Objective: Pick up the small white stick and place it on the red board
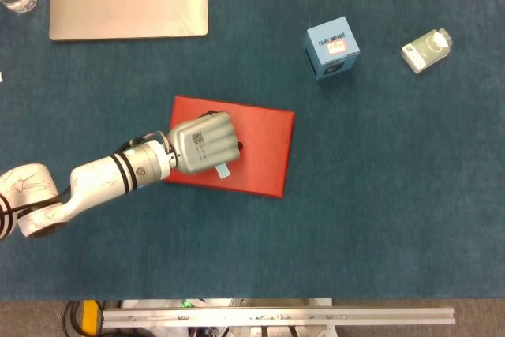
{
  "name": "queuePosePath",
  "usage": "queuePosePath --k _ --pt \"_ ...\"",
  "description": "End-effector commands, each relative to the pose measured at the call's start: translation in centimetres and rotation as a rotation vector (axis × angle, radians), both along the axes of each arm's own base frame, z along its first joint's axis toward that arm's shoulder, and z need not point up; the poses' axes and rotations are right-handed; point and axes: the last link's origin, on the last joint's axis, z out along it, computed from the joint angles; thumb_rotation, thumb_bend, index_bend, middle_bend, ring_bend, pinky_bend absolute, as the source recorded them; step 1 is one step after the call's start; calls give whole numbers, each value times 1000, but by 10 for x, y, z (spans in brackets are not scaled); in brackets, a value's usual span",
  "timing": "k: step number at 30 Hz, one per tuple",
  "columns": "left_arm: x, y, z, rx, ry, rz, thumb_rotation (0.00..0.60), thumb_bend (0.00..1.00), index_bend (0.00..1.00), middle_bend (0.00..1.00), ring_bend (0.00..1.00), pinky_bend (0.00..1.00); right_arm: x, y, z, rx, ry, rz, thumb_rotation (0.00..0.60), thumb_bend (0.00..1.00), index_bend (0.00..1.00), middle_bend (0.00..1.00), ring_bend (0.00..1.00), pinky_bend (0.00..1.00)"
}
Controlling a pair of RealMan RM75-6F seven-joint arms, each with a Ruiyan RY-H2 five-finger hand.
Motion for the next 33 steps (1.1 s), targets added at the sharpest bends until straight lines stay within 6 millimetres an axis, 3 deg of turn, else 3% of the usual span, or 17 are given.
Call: queuePosePath --k 1,6,9,13,17,19,21,22,25,27,29,30,32,33 --pt "-2 2 7 19 -26 36 600 375 487 1000 1000 995 0 0 0 0 0 1 600 362 383 509 490 417" --pt "-12 -3 24 51 -120 123 600 374 471 1000 1000 992 -2 1 1 -2 -4 -1 600 362 383 509 490 417" --pt "-18 -6 29 74 -208 189 600 296 436 997 997 992 -3 1 1 -1 -8 -5 600 362 383 509 490 416" --pt "-24 -8 27 73 -279 283 600 192 368 981 980 976 -4 0 -2 9 -13 -3 600 362 383 509 490 417" --pt "-23 -10 19 82 -310 325 586 156 330 968 966 963 -5 -1 -4 14 -14 -3 600 362 383 509 491 417" --pt "-23 -11 14 93 -314 334 487 154 316 964 965 960 -5 -1 -4 14 -14 -4 600 362 383 509 491 417" --pt "-22 -10 10 107 -321 356 300 147 300 961 963 955 -5 -1 -3 13 -12 -5 600 362 383 509 492 417" --pt "-21 -10 8 109 -329 372 236 143 293 959 962 953 -5 -1 -3 12 -12 -5 600 362 383 509 493 417" --pt "-16 -8 5 117 -354 418 157 140 275 958 961 949 -6 0 -3 10 -13 -7 600 362 383 509 494 417" --pt "-14 -7 2 123 -362 432 139 140 271 958 961 949 -6 1 -2 8 -14 -9 600 362 383 509 495 417" --pt "-12 -5 -1 130 -365 437 142 140 270 958 962 949 -7 1 -2 6 -15 -11 600 362 383 509 495 417" --pt "-11 -4 -3 133 -368 439 175 140 269 959 962 949 -8 2 -2 6 -16 -13 600 362 383 509 495 417" --pt "-10 -4 -6 135 -373 443 309 140 263 962 964 949 -9 2 -2 6 -17 -16 600 362 383 509 497 417" --pt "-10 -3 -8 139 -372 442 423 140 259 964 965 949 -9 2 -2 6 -18 -18 600 362 383 509 498 417"
